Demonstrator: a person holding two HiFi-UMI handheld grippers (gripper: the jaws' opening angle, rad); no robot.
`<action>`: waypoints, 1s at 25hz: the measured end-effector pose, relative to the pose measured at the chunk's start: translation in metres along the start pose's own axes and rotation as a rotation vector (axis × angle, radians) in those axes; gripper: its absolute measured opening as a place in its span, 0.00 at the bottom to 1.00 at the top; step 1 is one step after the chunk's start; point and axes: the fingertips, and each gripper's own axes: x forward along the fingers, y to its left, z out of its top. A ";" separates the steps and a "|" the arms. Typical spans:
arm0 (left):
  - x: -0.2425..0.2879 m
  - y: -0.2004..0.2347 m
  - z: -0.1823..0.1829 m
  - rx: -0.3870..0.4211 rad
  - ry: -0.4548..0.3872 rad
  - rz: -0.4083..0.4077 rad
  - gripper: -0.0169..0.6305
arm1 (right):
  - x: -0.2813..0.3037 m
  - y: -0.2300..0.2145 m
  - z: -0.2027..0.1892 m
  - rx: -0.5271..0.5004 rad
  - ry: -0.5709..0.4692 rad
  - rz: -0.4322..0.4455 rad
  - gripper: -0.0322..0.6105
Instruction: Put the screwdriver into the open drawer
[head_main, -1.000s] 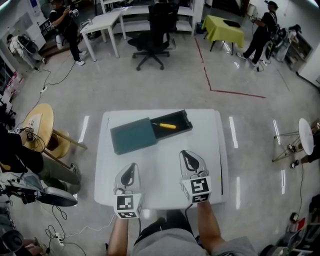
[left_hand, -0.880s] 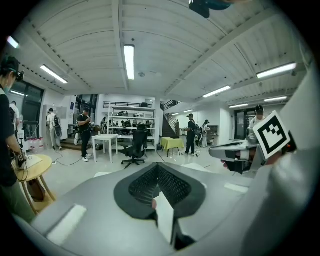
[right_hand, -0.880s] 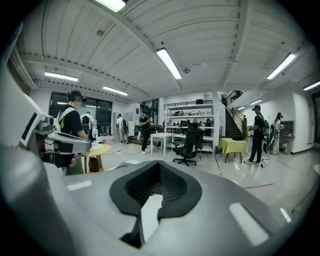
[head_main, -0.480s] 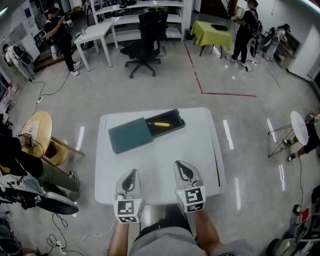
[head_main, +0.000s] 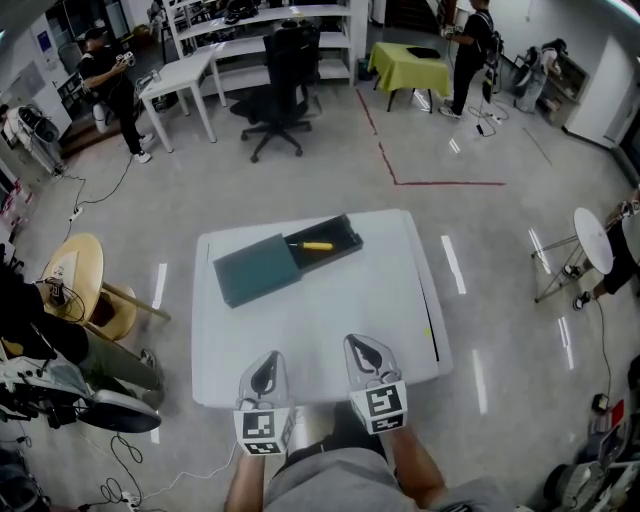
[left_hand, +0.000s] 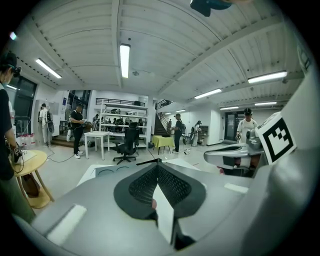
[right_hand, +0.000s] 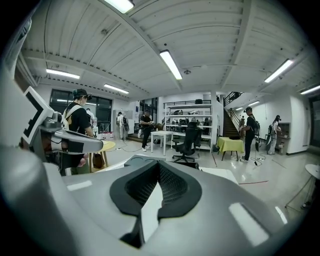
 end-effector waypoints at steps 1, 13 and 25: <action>-0.001 -0.002 0.000 0.001 0.001 -0.003 0.05 | -0.002 0.001 -0.001 -0.001 0.001 0.003 0.05; -0.005 -0.005 0.001 0.003 -0.004 0.002 0.04 | -0.009 0.006 0.001 -0.004 -0.005 0.021 0.05; -0.006 -0.006 -0.002 0.010 0.000 -0.001 0.04 | -0.010 0.008 -0.001 0.005 -0.010 0.021 0.05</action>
